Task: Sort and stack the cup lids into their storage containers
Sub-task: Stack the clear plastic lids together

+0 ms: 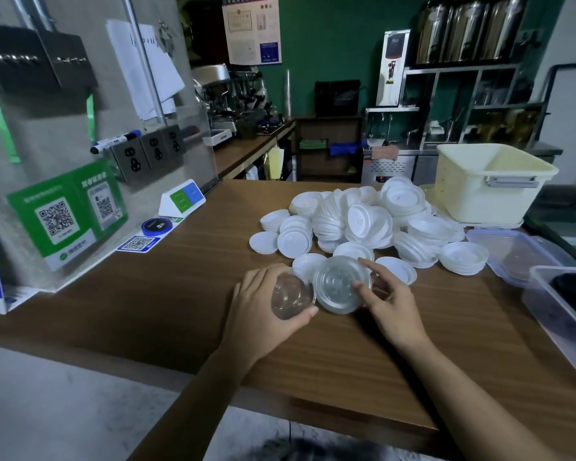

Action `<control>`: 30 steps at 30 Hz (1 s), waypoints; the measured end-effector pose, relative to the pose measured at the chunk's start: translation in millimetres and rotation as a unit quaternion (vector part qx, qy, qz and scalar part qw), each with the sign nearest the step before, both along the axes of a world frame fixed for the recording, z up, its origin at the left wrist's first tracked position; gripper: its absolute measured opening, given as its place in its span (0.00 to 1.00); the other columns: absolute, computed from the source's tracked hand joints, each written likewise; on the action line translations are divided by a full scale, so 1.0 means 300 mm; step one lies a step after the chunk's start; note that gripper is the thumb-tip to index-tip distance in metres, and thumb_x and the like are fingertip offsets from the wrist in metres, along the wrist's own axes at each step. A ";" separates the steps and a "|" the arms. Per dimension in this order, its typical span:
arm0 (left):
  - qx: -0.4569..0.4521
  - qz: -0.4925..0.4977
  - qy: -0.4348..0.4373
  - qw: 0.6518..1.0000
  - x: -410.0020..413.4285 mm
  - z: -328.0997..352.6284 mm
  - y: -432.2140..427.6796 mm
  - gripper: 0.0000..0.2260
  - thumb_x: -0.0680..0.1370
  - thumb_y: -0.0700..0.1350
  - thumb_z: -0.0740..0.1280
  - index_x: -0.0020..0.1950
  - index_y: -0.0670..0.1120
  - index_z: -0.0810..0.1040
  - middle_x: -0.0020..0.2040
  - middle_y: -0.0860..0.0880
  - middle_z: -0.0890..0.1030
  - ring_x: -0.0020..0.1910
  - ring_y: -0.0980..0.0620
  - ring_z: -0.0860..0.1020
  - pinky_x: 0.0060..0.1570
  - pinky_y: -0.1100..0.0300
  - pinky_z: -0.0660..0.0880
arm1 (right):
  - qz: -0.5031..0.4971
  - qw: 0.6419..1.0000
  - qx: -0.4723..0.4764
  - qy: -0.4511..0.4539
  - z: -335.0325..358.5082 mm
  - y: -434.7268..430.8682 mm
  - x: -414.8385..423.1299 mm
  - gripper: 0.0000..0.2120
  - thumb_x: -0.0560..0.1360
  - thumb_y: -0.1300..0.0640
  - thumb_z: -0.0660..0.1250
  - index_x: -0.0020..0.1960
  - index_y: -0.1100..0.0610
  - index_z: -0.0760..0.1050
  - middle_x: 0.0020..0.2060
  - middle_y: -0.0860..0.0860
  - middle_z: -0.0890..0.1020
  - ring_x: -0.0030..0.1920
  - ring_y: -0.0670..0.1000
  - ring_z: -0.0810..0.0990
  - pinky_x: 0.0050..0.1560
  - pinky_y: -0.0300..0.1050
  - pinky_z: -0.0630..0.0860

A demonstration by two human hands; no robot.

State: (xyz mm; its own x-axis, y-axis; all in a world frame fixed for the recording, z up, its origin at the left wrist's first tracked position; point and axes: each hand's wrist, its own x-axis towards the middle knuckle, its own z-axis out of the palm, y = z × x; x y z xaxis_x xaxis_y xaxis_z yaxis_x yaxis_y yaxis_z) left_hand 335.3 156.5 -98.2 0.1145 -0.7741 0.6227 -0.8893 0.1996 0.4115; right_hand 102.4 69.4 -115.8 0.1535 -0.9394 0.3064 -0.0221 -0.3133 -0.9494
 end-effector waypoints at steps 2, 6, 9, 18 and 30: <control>0.008 -0.037 0.022 0.999 -0.053 0.015 -0.016 0.34 0.65 0.71 0.75 0.65 0.56 0.76 0.67 0.64 0.76 0.66 0.61 0.73 0.63 0.58 0.72 | 0.005 1.000 0.002 -0.004 0.004 0.006 0.000 0.18 0.79 0.55 0.76 0.66 0.42 0.82 0.50 0.49 0.88 0.56 0.51 0.86 0.65 0.52 0.80; 0.017 -0.103 0.055 0.993 -0.137 0.011 -0.065 0.34 0.64 0.66 0.80 0.64 0.52 0.78 0.72 0.60 0.73 0.69 0.61 0.72 0.67 0.69 0.67 | 0.021 1.000 0.010 0.000 0.020 0.017 0.002 0.14 0.83 0.55 0.70 0.67 0.46 0.81 0.47 0.42 0.88 0.52 0.44 0.85 0.59 0.44 0.78; 0.007 -0.133 0.067 0.989 -0.171 0.011 -0.086 0.33 0.65 0.64 0.82 0.65 0.53 0.79 0.71 0.61 0.72 0.70 0.63 0.71 0.68 0.71 0.66 | 0.037 0.999 0.012 -0.007 0.029 0.025 0.003 0.13 0.84 0.52 0.68 0.67 0.47 0.82 0.50 0.43 0.88 0.53 0.45 0.86 0.59 0.43 0.79; -0.033 -0.069 -0.056 0.995 -0.139 0.007 -0.067 0.31 0.74 0.71 0.69 0.71 0.54 0.78 0.74 0.57 0.73 0.73 0.55 0.72 0.68 0.56 0.68 | 0.005 1.000 0.001 0.011 0.002 -0.005 -0.003 0.16 0.80 0.57 0.74 0.67 0.49 0.81 0.33 0.37 0.79 0.38 0.41 0.78 0.48 0.35 0.76; 0.058 0.036 -0.032 0.997 0.071 -0.024 0.011 0.33 0.65 0.71 0.70 0.68 0.61 0.75 0.64 0.63 0.76 0.64 0.58 0.75 0.69 0.48 0.65 | -0.012 1.000 0.004 0.018 -0.008 -0.012 -0.002 0.13 0.80 0.54 0.75 0.64 0.47 0.83 0.33 0.37 0.78 0.39 0.42 0.77 0.53 0.43 0.75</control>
